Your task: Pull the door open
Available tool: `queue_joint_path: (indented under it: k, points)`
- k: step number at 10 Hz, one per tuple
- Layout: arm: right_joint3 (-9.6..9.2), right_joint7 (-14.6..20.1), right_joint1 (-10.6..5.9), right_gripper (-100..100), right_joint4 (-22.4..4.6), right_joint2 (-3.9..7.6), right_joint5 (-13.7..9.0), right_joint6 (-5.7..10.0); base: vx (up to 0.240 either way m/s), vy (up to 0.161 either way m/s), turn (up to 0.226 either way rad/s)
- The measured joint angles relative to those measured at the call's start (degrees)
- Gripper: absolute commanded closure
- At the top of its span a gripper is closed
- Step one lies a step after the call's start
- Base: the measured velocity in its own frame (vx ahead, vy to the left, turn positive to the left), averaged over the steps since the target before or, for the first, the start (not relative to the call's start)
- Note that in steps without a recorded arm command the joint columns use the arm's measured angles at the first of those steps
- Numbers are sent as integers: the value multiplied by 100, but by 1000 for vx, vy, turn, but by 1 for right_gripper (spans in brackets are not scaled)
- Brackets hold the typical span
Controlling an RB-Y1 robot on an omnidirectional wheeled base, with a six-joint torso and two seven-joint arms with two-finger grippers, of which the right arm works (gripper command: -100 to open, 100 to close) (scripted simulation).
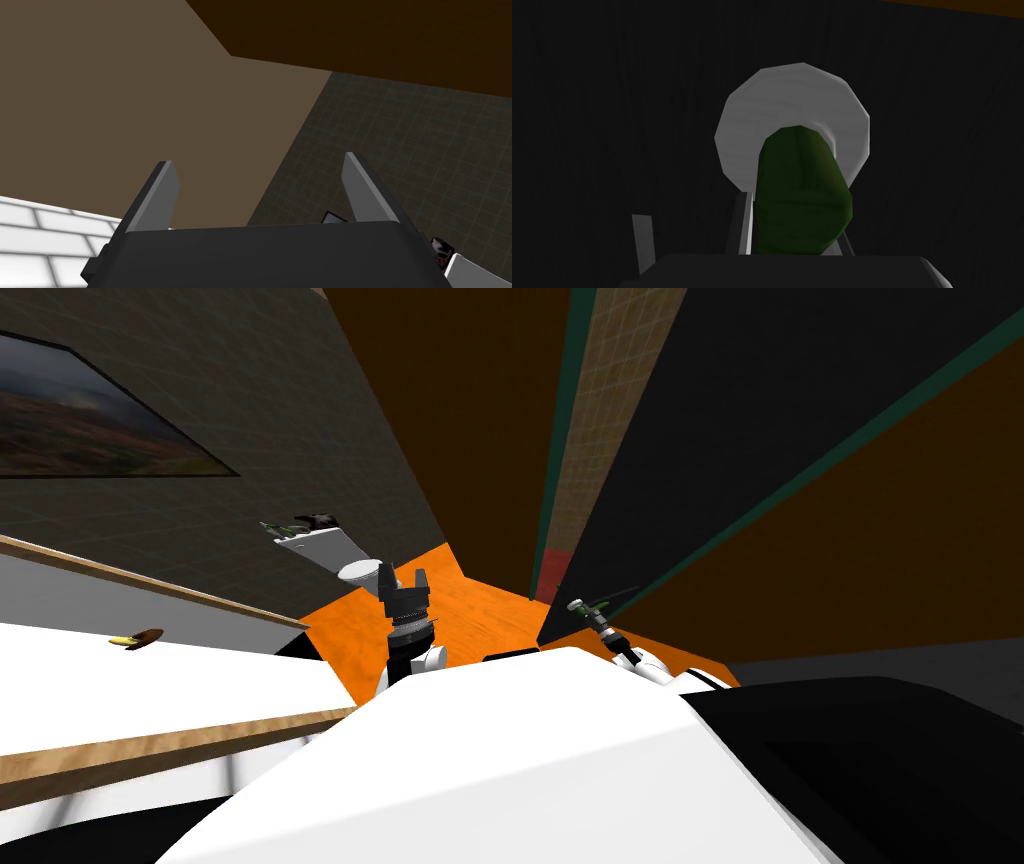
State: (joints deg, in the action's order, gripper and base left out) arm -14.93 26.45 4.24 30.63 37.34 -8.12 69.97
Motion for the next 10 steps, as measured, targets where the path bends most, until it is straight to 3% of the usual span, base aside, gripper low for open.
queue_joint_path:
  k: [6,10]
  points:
    - [-77,38,47,100,-127,27,7,209,-211,-104,181]
    - [-117,76,28,100,-260,35,15,360,-148,-68,80]
